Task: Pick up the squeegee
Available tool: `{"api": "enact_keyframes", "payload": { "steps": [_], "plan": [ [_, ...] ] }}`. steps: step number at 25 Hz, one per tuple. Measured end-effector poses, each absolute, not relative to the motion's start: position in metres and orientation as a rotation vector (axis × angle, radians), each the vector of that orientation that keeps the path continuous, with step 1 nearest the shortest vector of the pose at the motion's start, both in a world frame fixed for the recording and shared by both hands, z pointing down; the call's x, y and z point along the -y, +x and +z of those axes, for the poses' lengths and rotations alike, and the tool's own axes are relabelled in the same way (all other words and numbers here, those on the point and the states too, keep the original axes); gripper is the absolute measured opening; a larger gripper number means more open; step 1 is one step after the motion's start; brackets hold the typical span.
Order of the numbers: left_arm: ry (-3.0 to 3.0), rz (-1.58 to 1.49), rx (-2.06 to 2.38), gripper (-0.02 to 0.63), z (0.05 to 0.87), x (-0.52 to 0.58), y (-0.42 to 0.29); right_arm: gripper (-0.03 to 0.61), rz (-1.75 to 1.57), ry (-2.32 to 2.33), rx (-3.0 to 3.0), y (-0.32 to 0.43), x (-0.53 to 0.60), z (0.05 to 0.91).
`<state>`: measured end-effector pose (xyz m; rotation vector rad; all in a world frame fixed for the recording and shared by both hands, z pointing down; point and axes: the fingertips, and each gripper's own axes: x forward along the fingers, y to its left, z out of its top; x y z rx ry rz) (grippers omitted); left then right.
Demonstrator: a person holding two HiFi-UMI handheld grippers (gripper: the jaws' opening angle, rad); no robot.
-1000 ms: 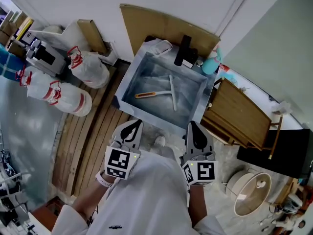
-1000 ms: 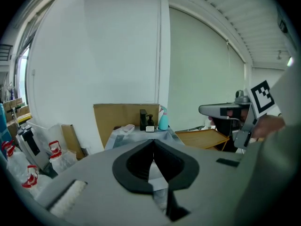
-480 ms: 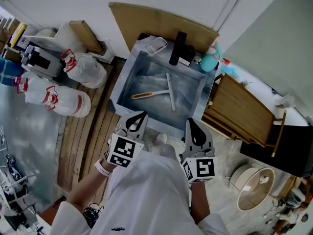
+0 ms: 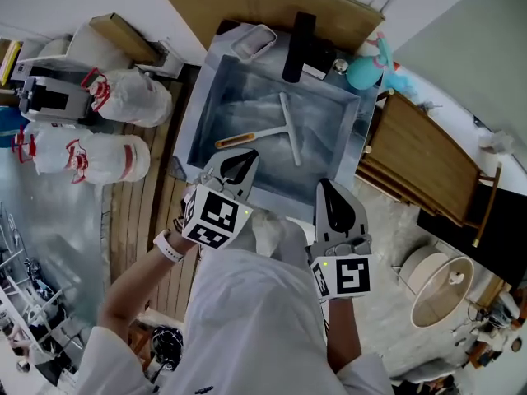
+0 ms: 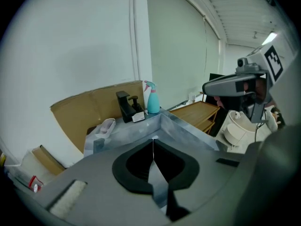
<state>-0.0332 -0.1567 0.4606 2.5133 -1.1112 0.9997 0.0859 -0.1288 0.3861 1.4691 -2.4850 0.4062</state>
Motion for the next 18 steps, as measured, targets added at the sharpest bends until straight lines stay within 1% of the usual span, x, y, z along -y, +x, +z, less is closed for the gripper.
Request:
{"api": "enact_keyframes", "payload": {
  "steps": [8, 13, 14, 15, 16, 18],
  "plan": [
    [2.553, 1.281, 0.825, 0.008, 0.546, 0.189, -0.024, 0.006, 0.474, 1.510, 2.431, 0.084, 0.158, 0.422],
    [2.541, 1.334, 0.712, 0.012, 0.585, 0.200, -0.021, 0.006, 0.486, 1.475, 2.433, 0.073, 0.166, 0.438],
    [2.534, 1.337, 0.699, 0.040, 0.593, 0.203, -0.019, 0.006, 0.491, 1.475, 2.429, 0.072, 0.168, 0.442],
    [2.525, 1.345, 0.688, 0.087, 0.601, 0.205, -0.018, 0.006, 0.496, 1.477, 2.423, 0.071, 0.170, 0.447],
    [2.516, 1.358, 0.682, 0.100, 0.609, 0.208, -0.017, 0.006, 0.504, 1.480, 2.416, 0.071, 0.171, 0.452],
    [2.503, 1.392, 0.669, 0.100, 0.625, 0.212, -0.016, 0.006, 0.522, 1.491, 2.406, 0.071, 0.172, 0.460]
  ]
}}
